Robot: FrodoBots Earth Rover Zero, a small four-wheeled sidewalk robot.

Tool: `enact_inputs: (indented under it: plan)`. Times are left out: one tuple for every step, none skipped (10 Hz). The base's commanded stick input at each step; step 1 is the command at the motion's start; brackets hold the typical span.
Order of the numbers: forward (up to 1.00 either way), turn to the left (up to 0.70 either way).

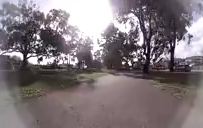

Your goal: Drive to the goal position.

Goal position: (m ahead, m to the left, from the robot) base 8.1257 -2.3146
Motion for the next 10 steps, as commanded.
enact_inputs:
  plan:
    - [0.70,-0.11]
    - [0.70,-0.18]
    - [0.70,-0.25]
    - [0.70,-0.35]
    - [0.70,-0.35]
    - [0.70,-0.35]
    - [0.70,0.00]
    - [0.70,0.00]
    - [0.70,0.00]
    - [0.70,0.00]
